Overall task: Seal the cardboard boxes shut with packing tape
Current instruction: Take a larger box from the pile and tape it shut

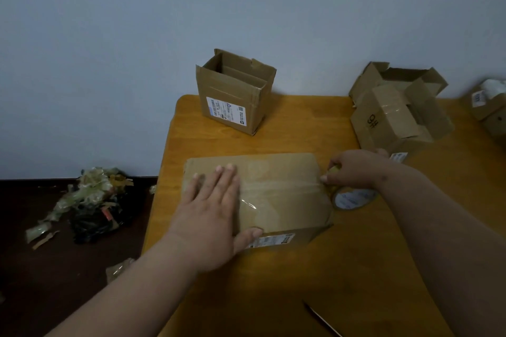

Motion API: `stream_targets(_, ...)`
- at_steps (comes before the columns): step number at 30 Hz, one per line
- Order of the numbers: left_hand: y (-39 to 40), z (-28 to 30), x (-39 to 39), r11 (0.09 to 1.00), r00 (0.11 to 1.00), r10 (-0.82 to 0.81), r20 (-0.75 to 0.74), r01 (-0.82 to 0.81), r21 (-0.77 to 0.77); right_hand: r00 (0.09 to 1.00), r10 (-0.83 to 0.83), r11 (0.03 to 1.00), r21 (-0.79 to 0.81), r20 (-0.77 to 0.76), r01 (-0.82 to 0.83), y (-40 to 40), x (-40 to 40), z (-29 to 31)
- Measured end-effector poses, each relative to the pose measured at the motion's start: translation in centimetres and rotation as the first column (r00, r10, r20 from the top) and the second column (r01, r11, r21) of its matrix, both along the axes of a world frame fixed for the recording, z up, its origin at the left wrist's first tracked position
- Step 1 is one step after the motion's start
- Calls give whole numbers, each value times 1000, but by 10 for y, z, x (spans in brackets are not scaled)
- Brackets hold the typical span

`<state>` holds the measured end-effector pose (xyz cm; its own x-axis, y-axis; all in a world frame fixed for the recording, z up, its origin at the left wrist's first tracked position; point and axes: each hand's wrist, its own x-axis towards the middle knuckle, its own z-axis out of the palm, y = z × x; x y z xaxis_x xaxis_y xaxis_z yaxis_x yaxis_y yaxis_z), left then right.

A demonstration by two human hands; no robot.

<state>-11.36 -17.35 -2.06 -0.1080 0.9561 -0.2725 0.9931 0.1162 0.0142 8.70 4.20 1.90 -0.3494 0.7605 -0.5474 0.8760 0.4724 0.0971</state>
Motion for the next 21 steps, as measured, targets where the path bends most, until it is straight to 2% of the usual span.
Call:
stream_targets(5, 25, -1, 24, 993, 996, -90, 7, 90, -72, 999, -13, 1000, 4, -31, 13, 0, 5, -3)
stream_targets(7, 34, 1, 31, 995, 995, -102, -4, 101, -23, 998, -13, 1000, 2, -63, 13, 1, 6, -4)
stream_targets(9, 42, -3, 43, 991, 991, -130, 46, 129, 28, 996, -10, 1000, -8, -83, 9, 0, 6, -4)
stream_targets(14, 51, -14, 44, 983, 984, -177, 35, 179, -47, 987, -29, 999, -27, -156, 25, -1, 12, -10)
stream_targets(18, 64, -6, 68, 986, 984, -165, 68, 162, 48, 966, -52, 998, -37, -255, 44, -2, 15, -14)
stream_targets(21, 71, -16, 81, 980, 977, -193, 87, 189, 58, 939, -39, 998, -59, -341, 20, -3, 18, -17)
